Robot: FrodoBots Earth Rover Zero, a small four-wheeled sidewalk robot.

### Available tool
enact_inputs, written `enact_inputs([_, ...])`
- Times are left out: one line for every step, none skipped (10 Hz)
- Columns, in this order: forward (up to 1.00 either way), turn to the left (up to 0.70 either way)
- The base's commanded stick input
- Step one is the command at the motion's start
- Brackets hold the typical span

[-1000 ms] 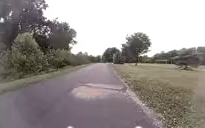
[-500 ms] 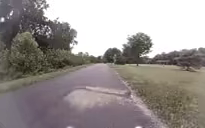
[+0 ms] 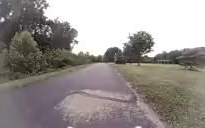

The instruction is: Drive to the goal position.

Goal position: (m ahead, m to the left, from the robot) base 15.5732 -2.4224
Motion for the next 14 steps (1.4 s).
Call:
enact_inputs([0.7, 0.0])
enact_inputs([0.7, 0.0])
enact_inputs([0.7, 0.0])
enact_inputs([0.7, 0.0])
enact_inputs([0.7, 0.0])
enact_inputs([0.7, 0.0])
enact_inputs([0.7, 0.0])
enact_inputs([0.7, 0.0])
enact_inputs([0.7, 0.0])
enact_inputs([0.7, -0.06])
enact_inputs([0.7, -0.14])
enact_inputs([0.7, -0.14])
enact_inputs([0.7, -0.14])
enact_inputs([0.7, -0.05])
